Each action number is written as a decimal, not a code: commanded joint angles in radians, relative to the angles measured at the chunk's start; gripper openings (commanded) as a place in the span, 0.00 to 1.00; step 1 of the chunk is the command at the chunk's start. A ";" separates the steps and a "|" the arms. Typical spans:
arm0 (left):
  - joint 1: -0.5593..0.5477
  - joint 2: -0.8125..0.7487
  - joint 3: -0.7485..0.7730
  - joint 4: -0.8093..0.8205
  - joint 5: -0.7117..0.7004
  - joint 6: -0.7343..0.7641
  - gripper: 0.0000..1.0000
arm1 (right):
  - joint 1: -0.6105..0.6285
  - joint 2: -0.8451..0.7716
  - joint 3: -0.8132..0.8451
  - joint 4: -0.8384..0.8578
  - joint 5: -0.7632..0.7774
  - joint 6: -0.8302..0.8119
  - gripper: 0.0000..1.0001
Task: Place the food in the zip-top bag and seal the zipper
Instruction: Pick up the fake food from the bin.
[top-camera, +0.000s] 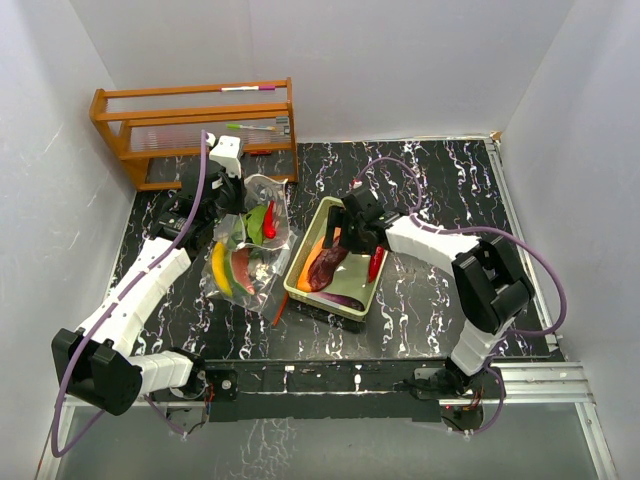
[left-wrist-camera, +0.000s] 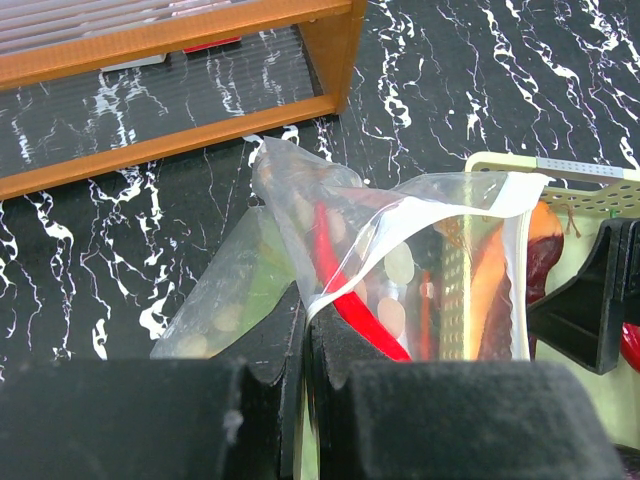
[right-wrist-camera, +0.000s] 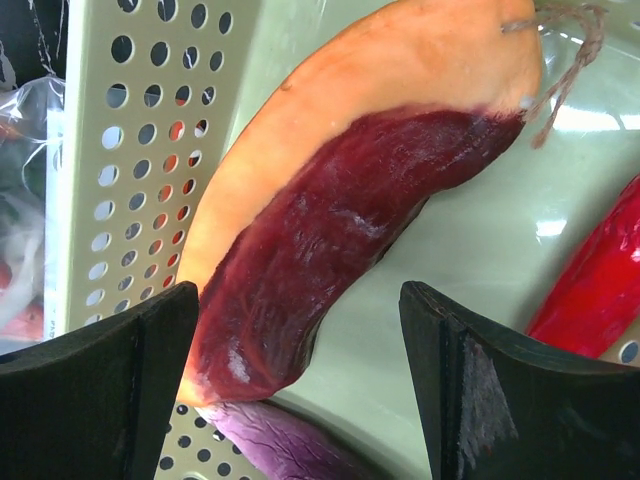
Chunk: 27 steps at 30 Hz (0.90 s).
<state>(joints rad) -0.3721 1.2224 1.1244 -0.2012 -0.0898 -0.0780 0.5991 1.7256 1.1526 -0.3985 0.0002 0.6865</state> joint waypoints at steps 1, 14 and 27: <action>-0.002 -0.025 -0.004 0.038 -0.001 0.001 0.00 | -0.002 0.030 0.044 0.020 0.018 0.051 0.85; -0.002 -0.012 -0.007 0.035 -0.004 0.009 0.00 | -0.003 0.114 -0.057 0.212 0.092 0.204 0.82; -0.002 -0.003 -0.008 0.034 -0.003 0.010 0.00 | 0.009 0.128 -0.180 0.329 0.151 0.173 0.08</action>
<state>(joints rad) -0.3721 1.2232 1.1141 -0.2012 -0.0902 -0.0711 0.5957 1.8324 1.0130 -0.0563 0.0978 0.9005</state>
